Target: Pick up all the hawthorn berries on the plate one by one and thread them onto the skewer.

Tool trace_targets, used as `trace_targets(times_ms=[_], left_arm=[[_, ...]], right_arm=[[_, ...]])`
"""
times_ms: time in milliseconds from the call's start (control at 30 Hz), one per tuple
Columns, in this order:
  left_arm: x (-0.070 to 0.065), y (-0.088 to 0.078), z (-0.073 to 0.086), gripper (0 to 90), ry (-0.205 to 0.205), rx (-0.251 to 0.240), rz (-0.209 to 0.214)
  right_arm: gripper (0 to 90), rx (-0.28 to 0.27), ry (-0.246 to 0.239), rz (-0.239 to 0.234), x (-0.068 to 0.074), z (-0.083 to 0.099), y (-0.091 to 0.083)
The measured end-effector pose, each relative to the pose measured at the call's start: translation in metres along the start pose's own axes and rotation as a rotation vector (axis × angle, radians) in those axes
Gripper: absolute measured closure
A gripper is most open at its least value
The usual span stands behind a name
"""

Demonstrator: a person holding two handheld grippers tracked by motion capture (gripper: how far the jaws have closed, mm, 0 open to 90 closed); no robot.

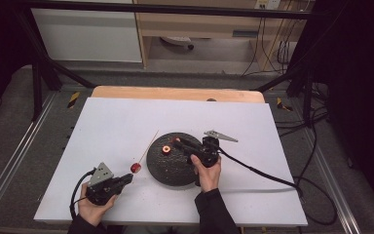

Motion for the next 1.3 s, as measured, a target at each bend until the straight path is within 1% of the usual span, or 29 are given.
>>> trace_targets(times_ms=[33, 67, 100, 133, 167, 200, 233, 267, 300, 333, 367, 400, 433, 533, 567, 600, 633, 667, 700, 733, 767, 800, 833, 867, 900, 933, 1100, 1133, 1300], left_arm=[[0.0, 0.0, 0.0, 88.5, 0.0, 0.0, 0.0], [0.0, 0.0, 0.0, 88.6, 0.0, -0.002, 0.001], [0.0, 0.0, 0.0, 88.6, -0.002, -0.003, 0.001], [0.0, 0.0, 0.0, 88.5, -0.003, -0.005, 0.002], [0.0, 0.0, 0.0, 88.5, -0.003, -0.005, 0.002], [-0.001, 0.0, 0.0, 88.5, -0.006, -0.007, 0.003], [-0.001, 0.0, 0.0, 88.5, -0.006, -0.007, 0.003], [-0.001, 0.0, 0.0, 88.5, -0.007, -0.008, 0.005], [-0.001, 0.0, 0.0, 88.5, -0.007, -0.008, 0.005], [-0.002, 0.0, 0.0, 88.5, -0.008, -0.009, 0.005], [-0.002, 0.0, -0.001, 88.5, -0.007, -0.01, 0.007], [-0.003, 0.0, -0.001, 88.5, -0.009, -0.011, 0.01], [-0.003, 0.0, -0.001, 88.5, -0.009, -0.012, 0.011], [-0.004, 0.0, -0.001, 88.5, -0.011, -0.017, 0.016], [-0.005, 0.0, -0.001, 88.5, -0.01, -0.018, 0.018], [-0.005, 0.0, -0.001, 88.5, -0.012, -0.02, 0.02], [-0.006, 0.0, -0.001, 88.5, -0.013, -0.021, 0.022], [-0.007, 0.001, -0.001, 88.5, -0.017, -0.022, 0.027], [-0.007, 0.001, -0.001, 88.5, -0.017, -0.022, 0.027], [-0.009, 0.001, -0.001, 88.5, -0.018, -0.022, 0.03], [-0.009, 0.001, -0.001, 88.5, -0.018, -0.022, 0.03], [-0.011, 0.002, -0.001, 88.5, -0.018, -0.022, 0.036], [-0.011, 0.002, -0.001, 88.5, -0.018, -0.022, 0.036], [-0.012, 0.002, -0.001, 88.5, -0.016, -0.024, 0.038], [-0.013, 0.002, -0.001, 88.5, -0.015, -0.025, 0.04], [-0.014, 0.003, -0.001, 88.5, -0.015, -0.025, 0.043], [-0.02, 0.005, -0.002, 88.5, -0.018, -0.025, 0.052], [-0.021, 0.006, -0.002, 88.5, -0.02, -0.024, 0.055], [-0.029, 0.01, -0.002, 88.5, -0.022, -0.02, 0.067]], right_arm=[[60.9, 0.0, 0.0, 0.0, 0.0, 0.0, 0.0], [60.9, -0.033, 0.019, 0.005, 0.001, 0.001, 0.001], [60.9, -0.033, 0.019, 0.005, 0.001, 0.001, 0.001], [60.9, -0.065, 0.027, 0.009, 0.001, 0.002, 0.003], [60.9, -0.065, 0.027, 0.009, 0.001, 0.002, 0.003], [60.9, -0.095, 0.035, 0.013, 0.001, 0.002, 0.003], [60.9, -0.095, 0.035, 0.013, 0.001, 0.002, 0.003], [60.9, -0.12, 0.036, 0.022, 0.002, 0.001, 0.004], [60.9, -0.12, 0.036, 0.022, 0.002, 0.001, 0.004], [60.9, -0.153, 0.042, 0.031, 0.002, 0.0, 0.003], [60.9, -0.153, 0.042, 0.031, 0.002, 0.0, 0.003], [60.9, -0.175, 0.052, 0.026, 0.001, -0.002, 0.004], [60.9, -0.175, 0.052, 0.026, 0.001, -0.002, 0.004], [61.0, -0.208, 0.064, 0.032, 0.0, -0.004, 0.005], [61.0, -0.208, 0.064, 0.032, 0.0, -0.004, 0.005], [61.0, -0.236, 0.07, 0.035, -0.001, -0.007, 0.005], [61.0, -0.236, 0.07, 0.035, -0.001, -0.007, 0.005], [61.0, -0.262, 0.081, 0.038, -0.001, -0.01, 0.005], [61.0, -0.262, 0.081, 0.038, -0.001, -0.01, 0.005], [61.0, -0.286, 0.085, 0.044, -0.003, -0.012, 0.005], [61.0, -0.286, 0.085, 0.044, -0.003, -0.012, 0.005], [61.0, -0.308, 0.095, 0.046, -0.004, -0.015, 0.005], [61.0, -0.308, 0.095, 0.046, -0.004, -0.015, 0.005], [61.0, -0.327, 0.1, 0.05, -0.005, -0.017, 0.005], [61.0, -0.327, 0.1, 0.05, -0.005, -0.017, 0.005], [61.1, -0.347, 0.105, 0.051, -0.006, -0.019, 0.005], [61.0, -0.376, 0.112, 0.046, -0.008, -0.023, 0.006], [61.0, -0.398, 0.117, 0.044, -0.009, -0.024, 0.006], [61.0, -0.417, 0.117, 0.042, -0.009, -0.024, 0.007]])
Point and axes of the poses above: each handheld gripper's, and its own axes: y roughly forward along the jaws, z roughly out of its underside, x roughly to its left, the point moved 5 cm from there along y, roughly forward along the jaws, and after that the axes turned 15 degrees about -y, right-handed, at the moved point
